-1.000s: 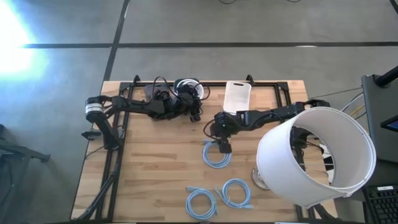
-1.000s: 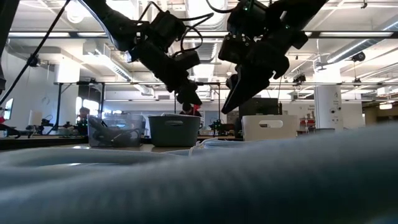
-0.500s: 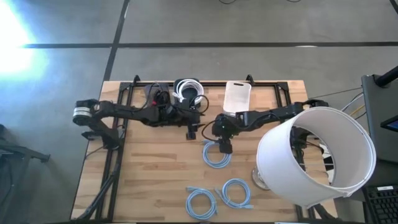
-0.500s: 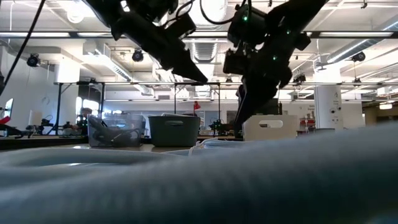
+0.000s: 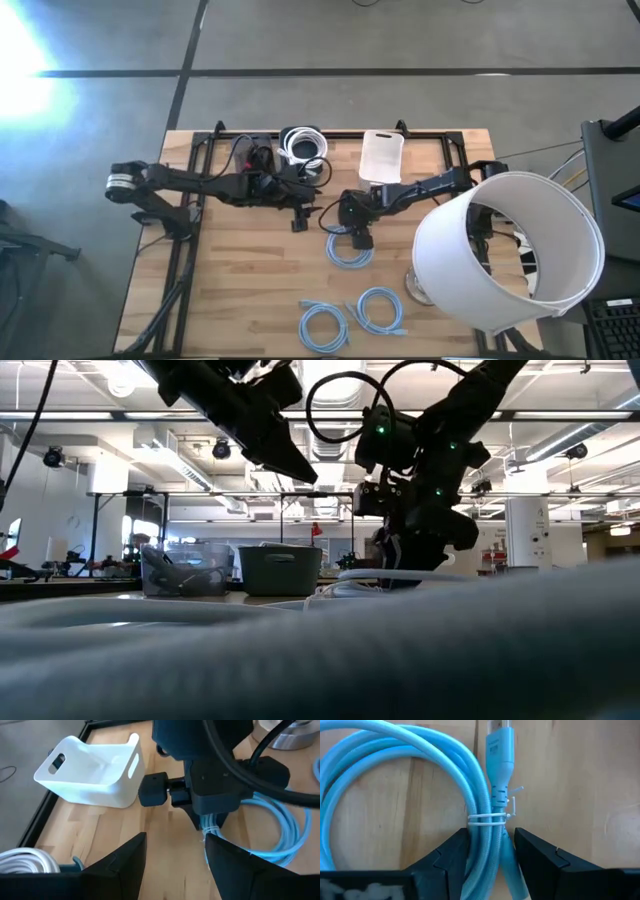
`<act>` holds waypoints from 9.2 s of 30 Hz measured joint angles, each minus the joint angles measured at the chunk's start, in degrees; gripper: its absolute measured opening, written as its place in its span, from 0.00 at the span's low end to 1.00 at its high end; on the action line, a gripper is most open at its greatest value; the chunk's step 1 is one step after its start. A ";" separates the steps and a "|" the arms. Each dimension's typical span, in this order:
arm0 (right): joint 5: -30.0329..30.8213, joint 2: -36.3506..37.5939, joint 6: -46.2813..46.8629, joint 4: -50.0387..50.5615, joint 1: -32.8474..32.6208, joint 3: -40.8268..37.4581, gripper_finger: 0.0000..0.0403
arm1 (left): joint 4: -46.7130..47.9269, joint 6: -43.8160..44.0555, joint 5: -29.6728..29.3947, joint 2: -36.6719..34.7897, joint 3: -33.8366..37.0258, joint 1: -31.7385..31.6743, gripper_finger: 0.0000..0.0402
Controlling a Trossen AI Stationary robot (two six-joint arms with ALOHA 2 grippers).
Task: Sort HDMI cables
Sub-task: Put the top light blue HDMI cable into the white bin, then put the left light blue HDMI cable into the white bin
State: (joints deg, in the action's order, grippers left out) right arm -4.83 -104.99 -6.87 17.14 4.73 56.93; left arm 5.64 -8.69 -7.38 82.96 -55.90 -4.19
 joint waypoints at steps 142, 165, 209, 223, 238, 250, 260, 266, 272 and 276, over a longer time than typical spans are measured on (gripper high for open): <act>53.76 22.27 21.67 -11.96 6.90 -16.22 0.42 | -19.89 21.49 22.55 14.61 1.62 20.30 0.51; 4.54 22.27 18.59 -23.96 -9.43 -16.22 0.39 | -21.64 32.69 3.29 33.93 -6.64 32.21 0.47; 12.91 13.81 29.62 -37.95 -20.82 -15.99 0.39 | -13.24 13.19 -49.29 23.98 -7.19 33.07 0.13; 18.53 13.84 27.70 -37.38 -20.87 -16.02 0.16 | -15.34 10.87 -51.43 23.97 -8.20 32.83 0.19; 23.75 13.73 29.58 -36.90 -20.48 -15.47 0.14 | -9.42 9.55 -50.37 23.61 -14.18 33.04 0.27; 38.69 18.03 29.64 -35.48 -11.24 -14.33 0.14 | -6.06 11.99 -50.64 23.71 -14.34 33.14 0.48; 67.32 31.50 28.07 -15.81 -5.84 -15.37 0.15 | -5.77 14.44 -49.25 23.71 -14.29 33.51 0.48; 68.85 35.43 35.28 -14.75 -0.29 -18.85 0.16 | -6.00 14.74 -49.07 23.71 -14.29 33.50 0.48; 57.33 34.31 40.23 -15.62 8.44 -21.55 0.16 | -6.04 14.90 -49.07 23.71 -14.29 33.42 0.48; 54.44 30.87 42.26 -16.64 12.61 -22.55 0.16 | -6.05 15.85 -49.07 23.71 -14.29 33.42 0.48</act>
State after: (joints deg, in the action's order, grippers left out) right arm 49.60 -74.12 35.39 0.50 17.33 34.38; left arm -0.40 7.16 -56.45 106.67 -70.19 29.23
